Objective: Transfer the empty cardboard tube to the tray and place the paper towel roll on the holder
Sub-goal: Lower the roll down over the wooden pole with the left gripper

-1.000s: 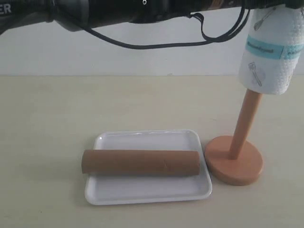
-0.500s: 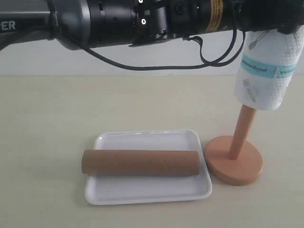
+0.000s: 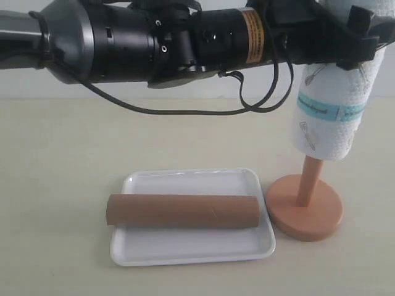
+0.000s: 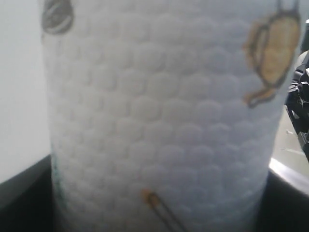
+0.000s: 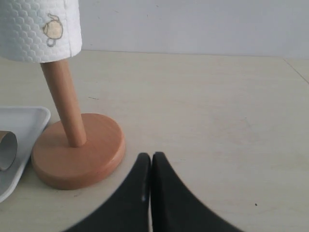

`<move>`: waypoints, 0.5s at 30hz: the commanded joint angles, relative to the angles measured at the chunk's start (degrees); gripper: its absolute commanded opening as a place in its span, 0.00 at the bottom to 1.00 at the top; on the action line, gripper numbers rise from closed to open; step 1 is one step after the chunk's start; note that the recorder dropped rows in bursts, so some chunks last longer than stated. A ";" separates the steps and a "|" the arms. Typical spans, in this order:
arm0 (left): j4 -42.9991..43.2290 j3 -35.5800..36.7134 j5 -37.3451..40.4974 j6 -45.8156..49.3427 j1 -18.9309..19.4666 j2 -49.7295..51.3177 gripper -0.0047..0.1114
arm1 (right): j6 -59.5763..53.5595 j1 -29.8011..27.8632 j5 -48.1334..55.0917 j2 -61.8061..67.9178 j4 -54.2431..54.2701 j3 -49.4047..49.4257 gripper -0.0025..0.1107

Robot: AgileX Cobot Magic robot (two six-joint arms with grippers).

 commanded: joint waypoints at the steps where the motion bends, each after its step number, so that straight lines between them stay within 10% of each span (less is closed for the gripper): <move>1: -4.70 0.81 -4.01 4.15 -0.02 -0.78 0.08 | -0.18 0.14 -0.18 -0.26 0.00 -0.05 0.02; 15: -16.67 8.29 -13.81 17.26 -0.02 0.27 0.08 | -0.18 0.14 -0.18 -0.26 0.00 -0.05 0.02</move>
